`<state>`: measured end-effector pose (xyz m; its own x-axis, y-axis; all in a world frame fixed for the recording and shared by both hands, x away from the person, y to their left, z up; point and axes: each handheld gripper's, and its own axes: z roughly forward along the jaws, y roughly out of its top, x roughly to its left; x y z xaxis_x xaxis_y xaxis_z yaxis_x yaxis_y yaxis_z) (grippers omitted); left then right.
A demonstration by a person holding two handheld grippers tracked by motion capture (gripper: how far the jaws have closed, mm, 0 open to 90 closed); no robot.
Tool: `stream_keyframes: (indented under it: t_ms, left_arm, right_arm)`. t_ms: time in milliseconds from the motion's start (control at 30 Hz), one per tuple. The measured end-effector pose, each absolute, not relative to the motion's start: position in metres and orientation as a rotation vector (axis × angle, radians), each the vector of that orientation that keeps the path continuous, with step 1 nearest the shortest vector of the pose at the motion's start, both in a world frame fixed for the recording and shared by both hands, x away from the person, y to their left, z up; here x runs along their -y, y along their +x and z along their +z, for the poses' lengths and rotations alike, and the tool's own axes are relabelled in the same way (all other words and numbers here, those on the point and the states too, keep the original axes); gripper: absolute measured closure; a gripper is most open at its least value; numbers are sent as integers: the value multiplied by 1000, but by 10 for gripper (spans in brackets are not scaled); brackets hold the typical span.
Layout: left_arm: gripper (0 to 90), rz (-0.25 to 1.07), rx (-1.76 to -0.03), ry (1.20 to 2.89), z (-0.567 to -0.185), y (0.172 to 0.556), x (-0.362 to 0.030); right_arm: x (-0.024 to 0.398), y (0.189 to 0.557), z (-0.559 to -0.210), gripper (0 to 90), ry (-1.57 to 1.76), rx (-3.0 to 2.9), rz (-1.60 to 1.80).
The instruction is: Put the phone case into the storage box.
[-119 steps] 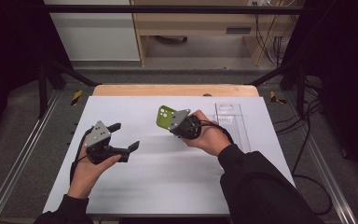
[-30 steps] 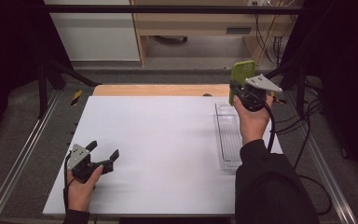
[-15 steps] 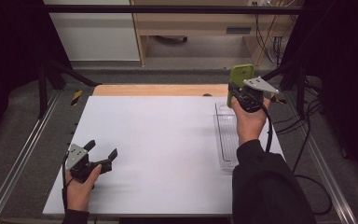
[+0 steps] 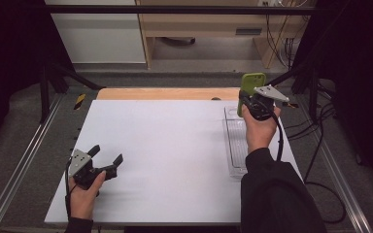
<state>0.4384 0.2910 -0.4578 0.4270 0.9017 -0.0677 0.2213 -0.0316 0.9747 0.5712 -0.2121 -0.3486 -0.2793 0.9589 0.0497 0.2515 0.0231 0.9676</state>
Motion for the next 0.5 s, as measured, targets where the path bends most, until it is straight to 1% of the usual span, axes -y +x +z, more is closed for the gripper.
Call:
stream_keyframes:
  t_ms: [500]
  left_arm:
    - [27, 747, -1024, 1520, -455, 437, -293]
  right_arm:
    - [204, 576, -358, 880, 1257, -1635, 1212]
